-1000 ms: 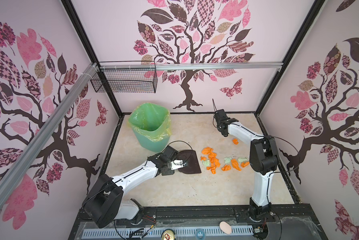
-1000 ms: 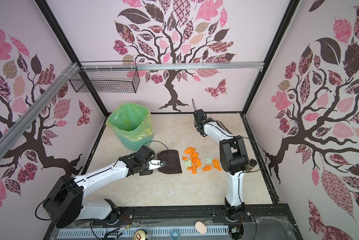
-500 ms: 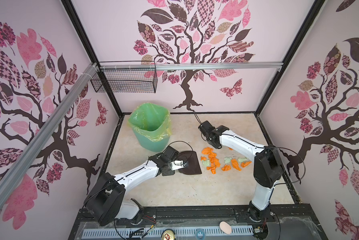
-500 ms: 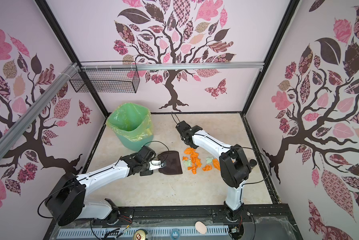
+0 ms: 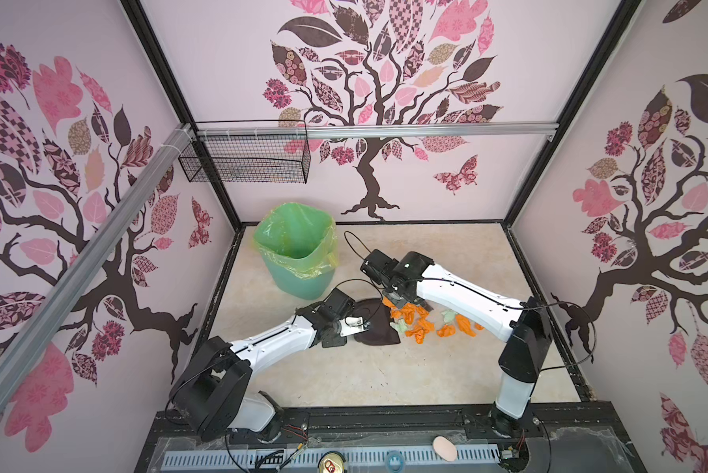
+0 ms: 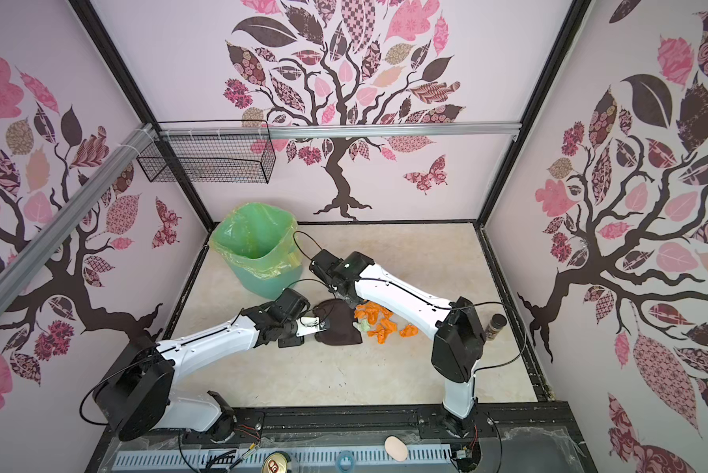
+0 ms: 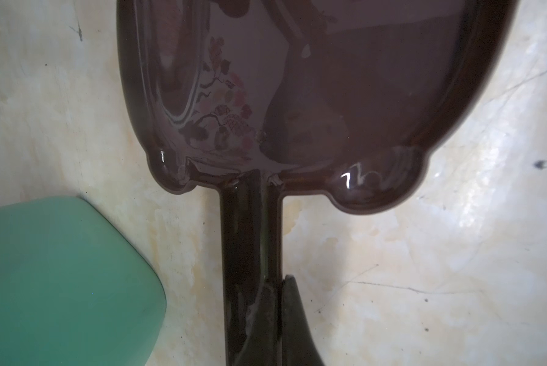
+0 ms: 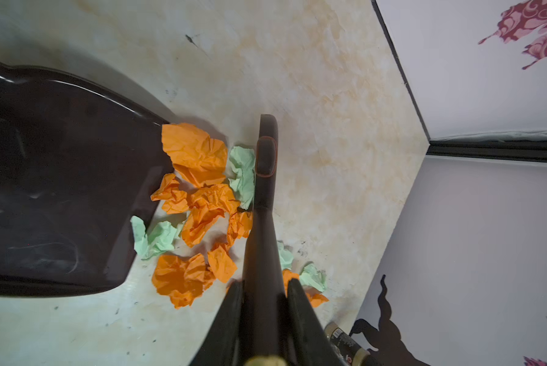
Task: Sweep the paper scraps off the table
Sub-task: 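Sweep the brush with the right gripper pushing scraps onto the dustpan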
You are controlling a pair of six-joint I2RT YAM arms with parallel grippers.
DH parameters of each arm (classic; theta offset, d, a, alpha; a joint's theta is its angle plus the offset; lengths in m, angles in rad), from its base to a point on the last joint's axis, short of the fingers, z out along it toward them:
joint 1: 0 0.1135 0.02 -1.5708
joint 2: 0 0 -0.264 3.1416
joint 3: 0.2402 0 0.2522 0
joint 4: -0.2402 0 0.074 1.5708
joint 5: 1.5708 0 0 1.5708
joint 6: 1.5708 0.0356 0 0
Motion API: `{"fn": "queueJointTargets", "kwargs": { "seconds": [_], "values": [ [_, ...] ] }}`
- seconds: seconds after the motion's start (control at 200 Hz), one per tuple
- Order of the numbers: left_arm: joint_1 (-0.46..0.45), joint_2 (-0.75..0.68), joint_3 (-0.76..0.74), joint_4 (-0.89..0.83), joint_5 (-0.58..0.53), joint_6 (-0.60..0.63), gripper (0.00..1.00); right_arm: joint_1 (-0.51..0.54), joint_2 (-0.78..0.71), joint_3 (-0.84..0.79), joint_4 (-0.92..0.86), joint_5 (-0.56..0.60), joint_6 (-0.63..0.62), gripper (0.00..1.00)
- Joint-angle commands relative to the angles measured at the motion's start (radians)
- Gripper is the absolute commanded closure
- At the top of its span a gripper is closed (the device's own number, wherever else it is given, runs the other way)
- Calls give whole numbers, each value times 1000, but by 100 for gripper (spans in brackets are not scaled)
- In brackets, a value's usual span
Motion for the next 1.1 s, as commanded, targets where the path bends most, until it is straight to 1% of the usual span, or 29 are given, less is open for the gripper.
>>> {"fn": "queueJointTargets", "kwargs": {
  "seconds": [0.0, 0.145, 0.275, 0.535, 0.705, 0.915, 1.09],
  "values": [
    [-3, 15, 0, 31, 24, -18, 100, 14, 47, 50, -87, -54, 95, 100],
    [-5, 30, -2, 38, 27, -22, 100, 44, 58, 111, -134, -81, 125, 100],
    [-6, 36, 2, 45, 29, -26, 100, 79, 59, 166, -140, -113, 138, 100],
    [-7, 45, 2, 48, 36, -35, 100, 92, 65, 244, -143, -150, 160, 100],
    [-6, 46, -5, 57, 33, -36, 100, 92, 50, 284, -134, -198, 179, 100],
    [-8, 40, -15, 74, 31, -45, 100, 92, 40, 322, -190, -190, 195, 100],
    [-7, 17, -20, 92, 50, -66, 100, 92, 9, 305, -223, -135, 211, 100]
  ]
}}
